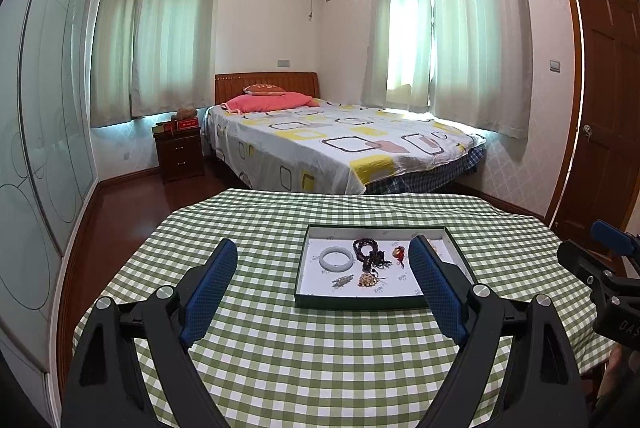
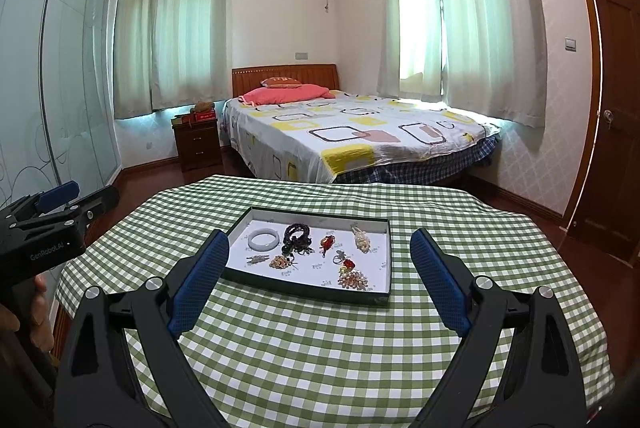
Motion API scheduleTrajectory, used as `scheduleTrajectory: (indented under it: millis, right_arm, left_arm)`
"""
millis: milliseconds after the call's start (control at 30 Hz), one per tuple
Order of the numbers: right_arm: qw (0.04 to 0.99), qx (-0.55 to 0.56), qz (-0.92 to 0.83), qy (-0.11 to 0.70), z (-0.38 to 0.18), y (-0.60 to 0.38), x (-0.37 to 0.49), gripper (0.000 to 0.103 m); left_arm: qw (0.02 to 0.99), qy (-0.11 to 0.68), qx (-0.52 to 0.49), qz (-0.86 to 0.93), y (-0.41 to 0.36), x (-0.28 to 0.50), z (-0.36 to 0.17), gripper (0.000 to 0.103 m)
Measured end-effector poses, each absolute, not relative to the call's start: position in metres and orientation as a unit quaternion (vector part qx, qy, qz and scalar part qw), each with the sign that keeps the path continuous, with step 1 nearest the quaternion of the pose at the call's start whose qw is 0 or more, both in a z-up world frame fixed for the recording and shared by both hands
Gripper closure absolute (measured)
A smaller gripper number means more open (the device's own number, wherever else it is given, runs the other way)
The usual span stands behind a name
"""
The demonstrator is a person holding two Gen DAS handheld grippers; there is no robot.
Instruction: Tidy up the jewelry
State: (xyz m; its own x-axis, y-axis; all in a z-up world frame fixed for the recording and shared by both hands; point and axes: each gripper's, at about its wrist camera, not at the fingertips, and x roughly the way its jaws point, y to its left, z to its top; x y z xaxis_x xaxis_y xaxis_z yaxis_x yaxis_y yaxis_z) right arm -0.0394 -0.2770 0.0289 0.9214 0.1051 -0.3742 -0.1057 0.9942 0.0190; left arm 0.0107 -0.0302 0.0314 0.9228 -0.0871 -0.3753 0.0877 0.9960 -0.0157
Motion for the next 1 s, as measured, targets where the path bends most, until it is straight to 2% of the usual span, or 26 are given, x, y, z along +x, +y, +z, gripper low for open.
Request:
scheduleTrajectory:
  millis: [1000]
  right_arm:
    - [0.980, -0.001, 0.052, 0.192, 0.0298, -0.2793, -0.0396, 0.013]
  left_arm:
    - [0.980, 0.193, -0.008, -0.040, -0.0236, 0.0089, 0.0334, 0.018]
